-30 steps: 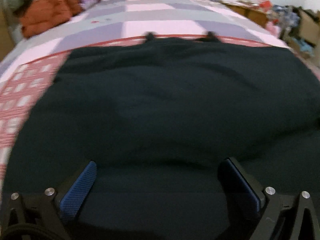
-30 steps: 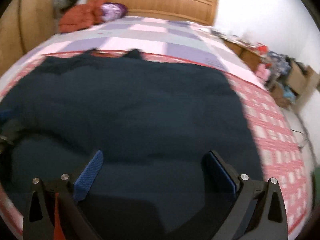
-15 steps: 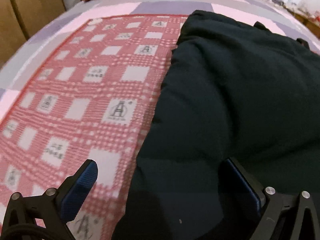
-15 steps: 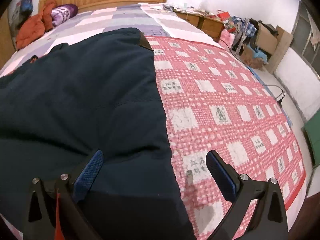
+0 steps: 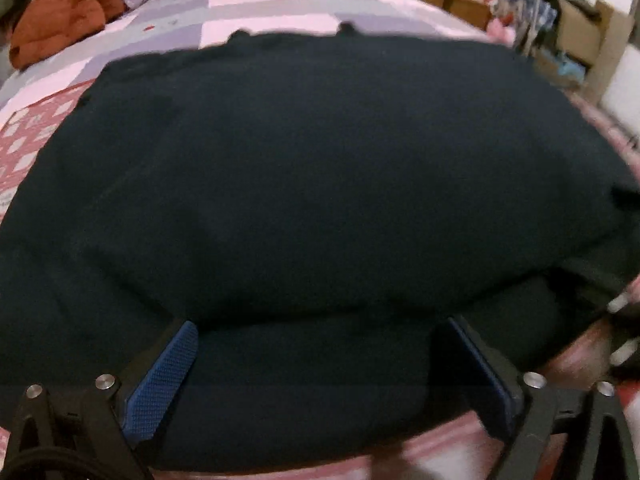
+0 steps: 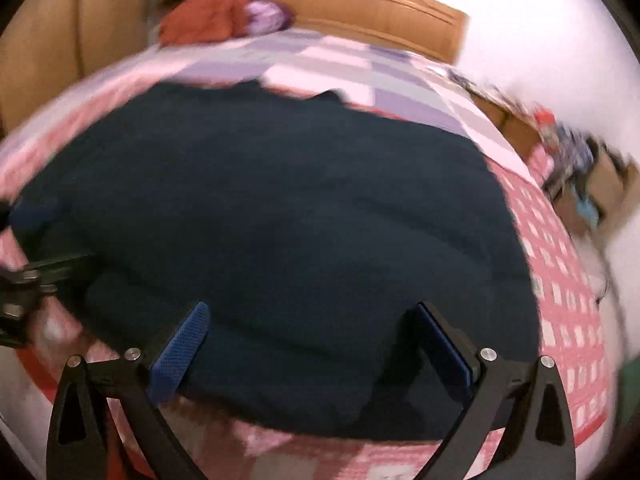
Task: Fold large clothes
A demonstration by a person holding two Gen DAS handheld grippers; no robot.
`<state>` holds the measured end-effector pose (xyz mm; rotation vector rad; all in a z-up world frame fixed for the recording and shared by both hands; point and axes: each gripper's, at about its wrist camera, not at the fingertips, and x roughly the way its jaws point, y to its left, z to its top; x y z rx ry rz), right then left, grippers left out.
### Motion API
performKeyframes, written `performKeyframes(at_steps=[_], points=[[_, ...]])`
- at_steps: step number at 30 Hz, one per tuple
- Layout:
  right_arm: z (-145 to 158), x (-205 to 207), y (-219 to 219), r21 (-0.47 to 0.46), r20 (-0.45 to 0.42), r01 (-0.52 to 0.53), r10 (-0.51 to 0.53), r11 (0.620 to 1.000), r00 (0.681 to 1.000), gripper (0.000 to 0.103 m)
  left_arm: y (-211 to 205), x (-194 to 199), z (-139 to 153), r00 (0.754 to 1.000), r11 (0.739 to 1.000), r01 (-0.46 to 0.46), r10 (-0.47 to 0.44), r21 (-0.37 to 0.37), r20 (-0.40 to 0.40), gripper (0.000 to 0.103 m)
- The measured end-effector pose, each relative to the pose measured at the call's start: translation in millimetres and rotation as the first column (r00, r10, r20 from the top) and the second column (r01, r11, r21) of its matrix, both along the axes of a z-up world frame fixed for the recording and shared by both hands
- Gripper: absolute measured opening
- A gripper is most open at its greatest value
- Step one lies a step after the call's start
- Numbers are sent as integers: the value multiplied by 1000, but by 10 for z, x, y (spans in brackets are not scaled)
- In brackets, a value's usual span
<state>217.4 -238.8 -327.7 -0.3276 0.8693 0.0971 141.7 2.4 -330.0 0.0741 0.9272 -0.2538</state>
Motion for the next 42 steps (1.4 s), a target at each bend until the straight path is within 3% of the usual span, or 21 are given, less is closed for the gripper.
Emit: performKeyframes(at_steps=[2, 4, 5, 7, 10, 12, 13, 16, 18, 20, 23, 27, 29, 31, 34, 38, 40, 42], points=[[-74, 10, -292, 6, -9, 68, -67, 998, 998, 103, 224, 11, -47, 1000, 1000, -10, 10, 6, 5, 103], [-148, -17, -838, 26, -37, 187, -186, 982, 982, 103, 528, 21, -93, 998, 994, -62, 61, 91, 8, 103], [-161, -43, -1005, 27, -48, 223, -222, 974, 974, 103, 668, 41, -106, 996, 992, -88, 88, 93, 0, 103], [-197, -109, -1348, -8, -75, 282, -282, 959, 956, 103, 995, 52, -125, 989, 982, -148, 150, 118, -14, 103], [-217, -205, -1708, -48, -123, 363, -366, 931, 923, 103, 1113, 63, -90, 987, 978, -151, 156, 143, -29, 103], [-155, -265, -1828, -28, -134, 436, -436, 900, 890, 103, 1106, 94, -4, 983, 977, -172, 179, 126, -46, 100], [-79, -293, -1833, -22, -122, 446, -445, 895, 887, 102, 1094, 103, 87, 983, 981, -178, 181, 76, -41, 98], [175, -266, -1548, 10, -22, 384, -383, 923, 923, 102, 851, 207, 372, 986, 987, -158, 160, -34, 36, 98], [342, -26, -1138, 36, 46, 267, -269, 963, 962, 102, 638, 437, 464, 992, 990, -113, 118, -87, 51, 98], [433, 369, -745, 57, 54, 149, -152, 987, 987, 102, 435, 695, 484, 995, 988, -86, 92, -126, 42, 98], [479, 948, -261, 121, 39, 23, -28, 992, 999, 102, 150, 1266, 432, 998, 986, -57, 60, -159, 16, 98], [359, 1707, 113, 135, -9, 8, -7, 991, 1000, 102, 9, 1922, 289, 994, 984, -107, 103, -139, -40, 98], [165, 2063, 71, 106, -84, 47, -39, 993, 996, 102, 30, 2151, 210, 991, 988, -123, 117, -96, -62, 98], [144, 2252, -48, 87, -93, 73, -65, 993, 994, 102, 84, 2330, 123, 992, 995, -103, 103, -1, -67, 102], [49, 2460, -557, 34, -102, 148, -144, 988, 984, 102, 311, 2511, 57, 991, 992, -112, 116, 63, -61, 103], [46, 2525, -1369, 15, -88, 301, -298, 954, 950, 102, 917, 2578, -26, 970, 972, -233, 235, 34, -69, 103], [31, 2455, -1651, 122, -117, 322, -309, 939, 944, 102, 1229, 2584, -90, 954, 956, -291, 288, -30, -87, 103], [16, 2415, -1639, 97, -94, 298, -290, 950, 953, 102, 1274, 2561, -137, 958, 959, -278, 273, -45, -92, 103]])
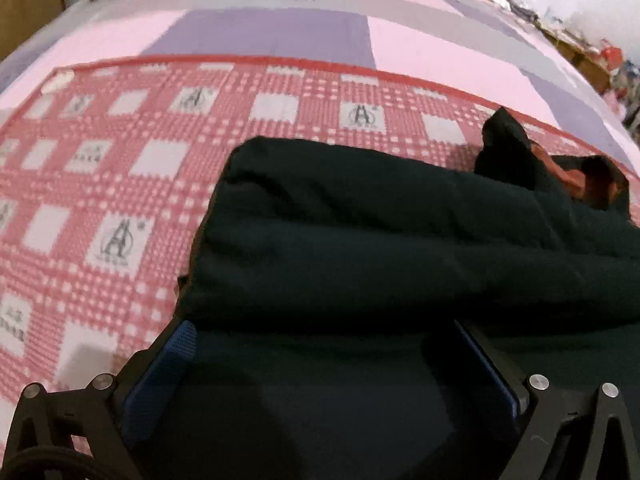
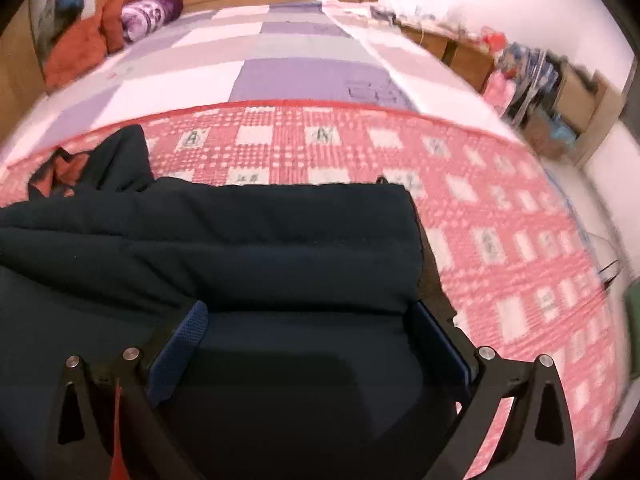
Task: Fold large clothes
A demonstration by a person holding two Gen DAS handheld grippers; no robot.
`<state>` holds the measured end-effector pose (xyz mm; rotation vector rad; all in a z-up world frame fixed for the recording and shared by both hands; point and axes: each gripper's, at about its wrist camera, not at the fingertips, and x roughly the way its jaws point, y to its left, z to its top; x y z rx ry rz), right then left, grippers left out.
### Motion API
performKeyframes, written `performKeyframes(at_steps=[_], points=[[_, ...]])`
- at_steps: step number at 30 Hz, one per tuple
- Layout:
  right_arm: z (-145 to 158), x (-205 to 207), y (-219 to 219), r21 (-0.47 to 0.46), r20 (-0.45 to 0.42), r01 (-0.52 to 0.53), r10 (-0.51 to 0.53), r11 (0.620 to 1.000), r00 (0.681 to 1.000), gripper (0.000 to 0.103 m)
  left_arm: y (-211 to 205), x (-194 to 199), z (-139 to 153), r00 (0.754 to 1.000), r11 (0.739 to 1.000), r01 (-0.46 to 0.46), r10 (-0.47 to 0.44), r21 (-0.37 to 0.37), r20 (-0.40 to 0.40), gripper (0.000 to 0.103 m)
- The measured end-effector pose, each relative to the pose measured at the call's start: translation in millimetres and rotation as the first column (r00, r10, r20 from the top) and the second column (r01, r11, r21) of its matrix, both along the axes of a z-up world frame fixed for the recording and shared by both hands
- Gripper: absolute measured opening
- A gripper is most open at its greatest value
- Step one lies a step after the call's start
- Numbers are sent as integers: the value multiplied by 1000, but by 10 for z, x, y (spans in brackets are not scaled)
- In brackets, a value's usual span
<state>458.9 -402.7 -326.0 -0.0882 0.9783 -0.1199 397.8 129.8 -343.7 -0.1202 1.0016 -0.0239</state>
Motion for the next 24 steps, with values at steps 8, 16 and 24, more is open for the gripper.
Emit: performKeyframes(at_steps=[8, 16, 24], points=[[-45, -62, -46, 43, 27, 4, -5, 999, 1000, 102, -86, -26, -12, 999, 998, 6, -8, 63, 35, 103], [27, -654, -482, 138, 49, 123, -131, 983, 990, 102, 451, -346, -73, 995, 994, -97, 96, -46, -7, 103], [67, -810, -465, 88, 39, 165, -169, 982, 985, 102, 403, -422, 22, 989, 988, -147, 147, 46, 2, 103]])
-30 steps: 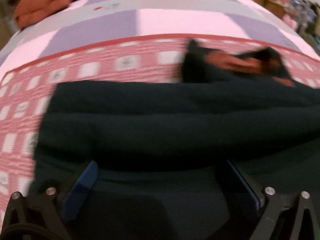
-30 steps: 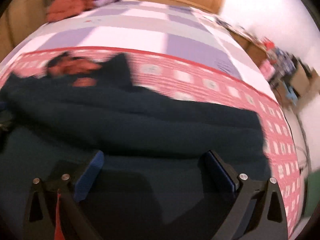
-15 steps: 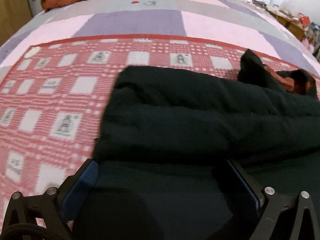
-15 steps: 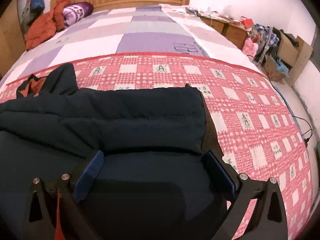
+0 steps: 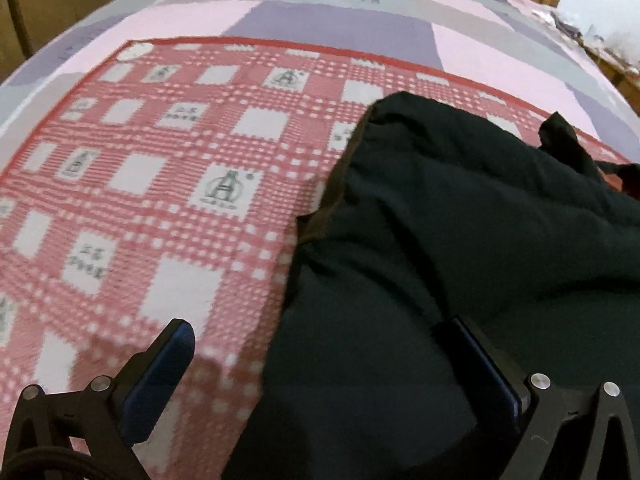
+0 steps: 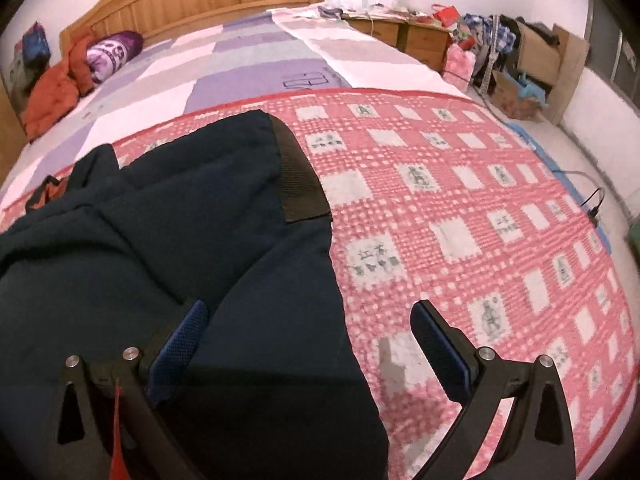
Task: Fold large clothes
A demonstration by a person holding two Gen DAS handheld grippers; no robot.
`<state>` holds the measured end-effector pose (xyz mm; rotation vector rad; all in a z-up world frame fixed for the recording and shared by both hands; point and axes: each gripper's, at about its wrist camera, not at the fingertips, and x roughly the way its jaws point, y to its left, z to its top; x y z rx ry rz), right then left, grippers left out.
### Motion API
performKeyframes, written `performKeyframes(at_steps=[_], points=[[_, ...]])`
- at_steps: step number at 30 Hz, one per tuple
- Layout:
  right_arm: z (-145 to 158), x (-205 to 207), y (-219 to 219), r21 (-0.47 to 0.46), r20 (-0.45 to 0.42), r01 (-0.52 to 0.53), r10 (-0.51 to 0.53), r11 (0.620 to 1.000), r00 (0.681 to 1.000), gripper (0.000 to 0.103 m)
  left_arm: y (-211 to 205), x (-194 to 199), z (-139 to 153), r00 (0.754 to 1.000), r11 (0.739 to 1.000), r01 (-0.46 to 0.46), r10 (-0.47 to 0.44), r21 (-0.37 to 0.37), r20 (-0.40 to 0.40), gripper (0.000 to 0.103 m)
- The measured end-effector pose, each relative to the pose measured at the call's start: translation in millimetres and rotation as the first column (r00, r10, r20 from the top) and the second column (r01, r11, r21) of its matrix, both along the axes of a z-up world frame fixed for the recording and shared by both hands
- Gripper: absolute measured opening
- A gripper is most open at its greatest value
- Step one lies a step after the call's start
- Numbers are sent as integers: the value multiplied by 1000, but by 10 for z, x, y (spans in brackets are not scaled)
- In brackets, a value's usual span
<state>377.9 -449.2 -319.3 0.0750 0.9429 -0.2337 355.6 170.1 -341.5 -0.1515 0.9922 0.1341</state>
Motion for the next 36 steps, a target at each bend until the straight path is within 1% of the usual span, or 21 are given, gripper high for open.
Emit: performKeyframes(at_steps=[3, 7, 8, 9, 11, 13, 14, 16, 19, 20, 21, 22, 23, 24, 25, 26, 28, 30, 32, 34, 36], points=[[32, -156, -71, -5, -2, 10, -10, 1000, 1000, 102, 66, -179, 105, 1000, 999, -17, 17, 41, 9, 103], [115, -429, -261, -25, -29, 76, -77, 997, 997, 102, 86, -480, 351, 999, 989, -32, 32, 146, 3, 103], [159, -520, -283, -92, -64, 121, -127, 988, 990, 102, 62, -604, 444, 1000, 984, -26, 27, 174, -5, 102], [189, -579, -282, -130, -82, 139, -150, 982, 985, 102, 24, -743, 548, 1000, 982, -12, 14, 189, -10, 102], [344, -814, -254, -122, -75, 142, -152, 982, 986, 102, -87, -1044, 778, 1000, 980, 9, -7, 201, -7, 102], [583, -1117, -86, -100, -45, 109, -114, 989, 992, 102, -260, -1361, 1025, 1000, 977, 30, -30, 212, -2, 102], [703, -1271, 38, -83, -38, 81, -85, 993, 996, 102, -368, -1530, 1153, 999, 978, 40, -41, 203, -3, 102], [941, -1554, 330, -44, -35, 12, -14, 999, 999, 102, -592, -1843, 1392, 998, 985, 59, -59, 159, -10, 102], [1300, -1964, 776, 9, -28, -60, 60, 998, 998, 102, -898, -2241, 1720, 998, 993, 44, -39, 107, -46, 102], [1465, -2152, 971, 9, -31, -73, 73, 997, 997, 102, -982, -2370, 1824, 998, 997, 45, -42, 68, -54, 102], [1570, -2279, 1108, -14, -33, -73, 73, 997, 997, 102, -1034, -2448, 1887, 997, 998, 51, -50, 28, -61, 102], [1690, -2424, 1260, -42, -38, -66, 64, 997, 997, 102, -1103, -2549, 1974, 995, 998, 62, -64, -31, -74, 102], [1793, -2552, 1394, -41, -46, -68, 66, 997, 997, 102, -1158, -2599, 2016, 993, 996, 63, -68, -55, -95, 102], [1862, -2638, 1491, -13, -63, -85, 84, 996, 994, 102, -1222, -2647, 2058, 989, 996, 60, -67, -59, -129, 102], [1933, -2729, 1594, 32, -93, -105, 107, 994, 990, 102, -1290, -2687, 2095, 984, 997, 62, -68, -45, -164, 102], [2007, -2812, 1700, 74, -120, -113, 121, 991, 985, 102, -1332, -2730, 2132, 981, 997, 69, -73, -34, -178, 102], [2130, -2973, 1874, 131, -158, -112, 133, 985, 979, 102, -1403, -2883, 2305, 981, 996, 86, -89, -24, -170, 102], [2254, -3149, 2030, 182, -172, -108, 140, 977, 975, 102, -1425, -3042, 2475, 984, 996, 90, -90, -11, -155, 102], [2384, -3320, 2164, 202, -177, -111, 148, 973, 973, 102, -1434, -3173, 2625, 984, 995, 96, -93, 13, -152, 102], [2516, -3459, 2263, 195, -179, -120, 156, 973, 971, 102, -1445, -3307, 2772, 983, 994, 105, -99, 31, -151, 102], [2669, -3604, 2360, 178, -178, -129, 161, 976, 971, 102, -1459, -3438, 2925, 985, 993, 116, -111, 35, -130, 102]])
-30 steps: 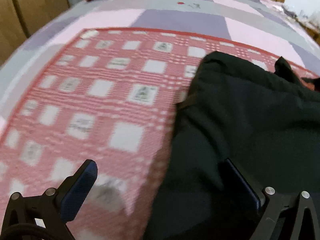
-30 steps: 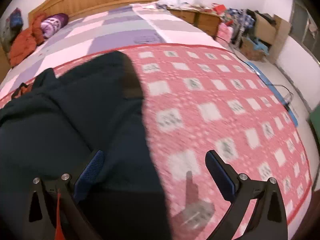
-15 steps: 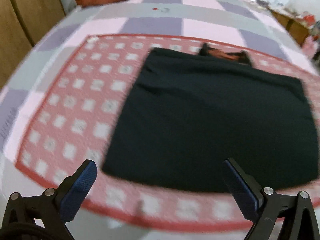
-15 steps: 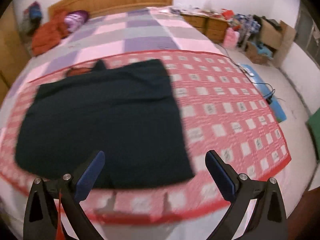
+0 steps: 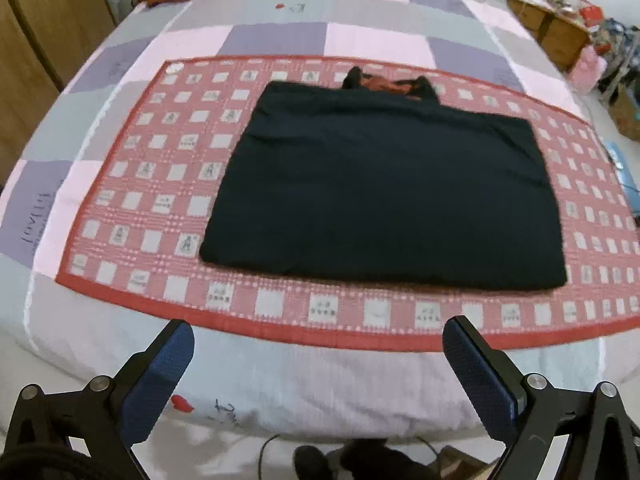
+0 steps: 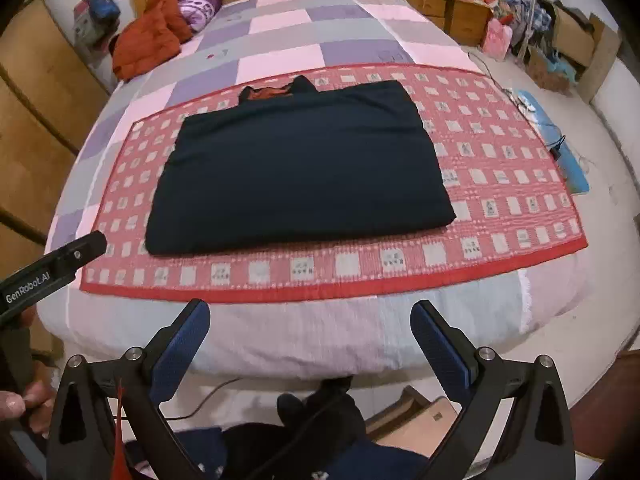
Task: Fold large clothes
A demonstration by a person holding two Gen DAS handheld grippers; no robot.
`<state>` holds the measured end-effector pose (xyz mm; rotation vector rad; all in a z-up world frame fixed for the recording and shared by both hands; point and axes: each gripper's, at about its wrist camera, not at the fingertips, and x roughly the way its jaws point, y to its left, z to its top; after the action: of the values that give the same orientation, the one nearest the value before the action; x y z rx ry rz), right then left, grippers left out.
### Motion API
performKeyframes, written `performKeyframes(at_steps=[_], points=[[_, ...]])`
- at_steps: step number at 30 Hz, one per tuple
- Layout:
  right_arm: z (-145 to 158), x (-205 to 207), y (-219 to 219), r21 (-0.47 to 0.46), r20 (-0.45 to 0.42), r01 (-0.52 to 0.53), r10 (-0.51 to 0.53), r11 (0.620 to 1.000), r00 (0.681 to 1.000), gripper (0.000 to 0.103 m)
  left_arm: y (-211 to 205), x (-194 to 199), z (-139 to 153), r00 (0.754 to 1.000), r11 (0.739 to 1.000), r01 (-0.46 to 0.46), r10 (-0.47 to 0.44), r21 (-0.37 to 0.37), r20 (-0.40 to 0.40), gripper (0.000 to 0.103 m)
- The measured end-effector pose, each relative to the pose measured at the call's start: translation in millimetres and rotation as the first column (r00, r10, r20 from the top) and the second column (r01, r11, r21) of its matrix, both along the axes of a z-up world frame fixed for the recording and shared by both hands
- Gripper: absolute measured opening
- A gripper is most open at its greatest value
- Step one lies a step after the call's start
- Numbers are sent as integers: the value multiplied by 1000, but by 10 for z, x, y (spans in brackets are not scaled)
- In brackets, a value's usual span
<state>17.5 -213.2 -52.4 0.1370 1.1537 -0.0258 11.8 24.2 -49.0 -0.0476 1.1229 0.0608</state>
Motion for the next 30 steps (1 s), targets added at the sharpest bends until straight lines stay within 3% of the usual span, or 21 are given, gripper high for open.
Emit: performKeyframes(at_steps=[5, 12, 30], points=[[306, -205, 50, 8, 22, 3, -3, 1000, 1000, 102, -88, -266, 316, 998, 999, 42, -42, 12, 43, 102], [555, -355, 92, -5, 43, -20, 21, 1000, 999, 102, -235, -443, 541, 994, 997, 75, -76, 10, 73, 102], [808, -409, 34, -20, 81, -19, 20, 1000, 997, 102, -478, -459, 688, 991, 994, 113, -112, 2, 77, 102]])
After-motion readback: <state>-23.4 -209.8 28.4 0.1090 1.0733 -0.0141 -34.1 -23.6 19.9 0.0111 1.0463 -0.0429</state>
